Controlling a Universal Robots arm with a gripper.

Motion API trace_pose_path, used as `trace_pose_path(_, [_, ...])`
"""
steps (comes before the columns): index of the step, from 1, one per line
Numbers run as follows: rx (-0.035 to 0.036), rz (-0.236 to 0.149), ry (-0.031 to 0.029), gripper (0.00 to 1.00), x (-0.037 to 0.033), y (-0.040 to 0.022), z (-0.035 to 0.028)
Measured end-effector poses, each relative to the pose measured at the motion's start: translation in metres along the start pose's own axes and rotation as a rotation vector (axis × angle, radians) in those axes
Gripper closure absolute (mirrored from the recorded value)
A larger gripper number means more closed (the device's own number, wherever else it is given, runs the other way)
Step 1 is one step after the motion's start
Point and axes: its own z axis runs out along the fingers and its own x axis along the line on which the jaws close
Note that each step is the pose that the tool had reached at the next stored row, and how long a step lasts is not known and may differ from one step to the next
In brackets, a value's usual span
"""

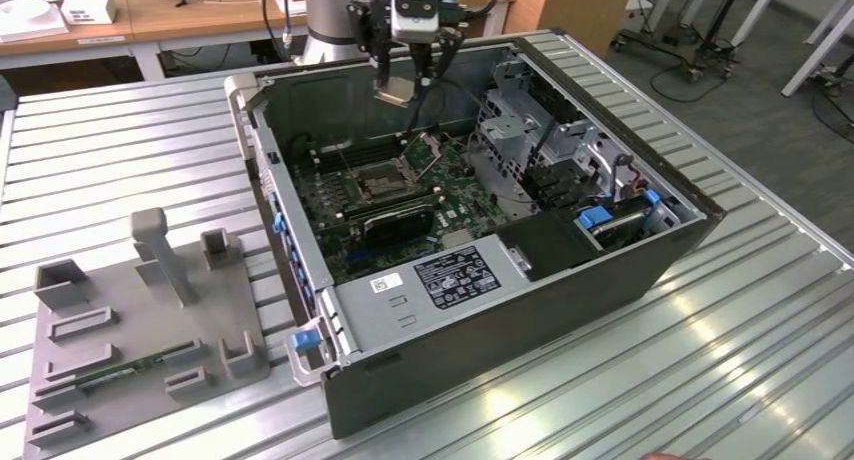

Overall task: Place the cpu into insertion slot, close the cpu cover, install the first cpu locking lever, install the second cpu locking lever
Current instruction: 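Place the cpu into insertion slot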

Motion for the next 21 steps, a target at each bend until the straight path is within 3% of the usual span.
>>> trace_pose_path(21, [-0.0073, 0.379, -0.0340, 0.46, -0.0001, -0.0004, 0.0046])
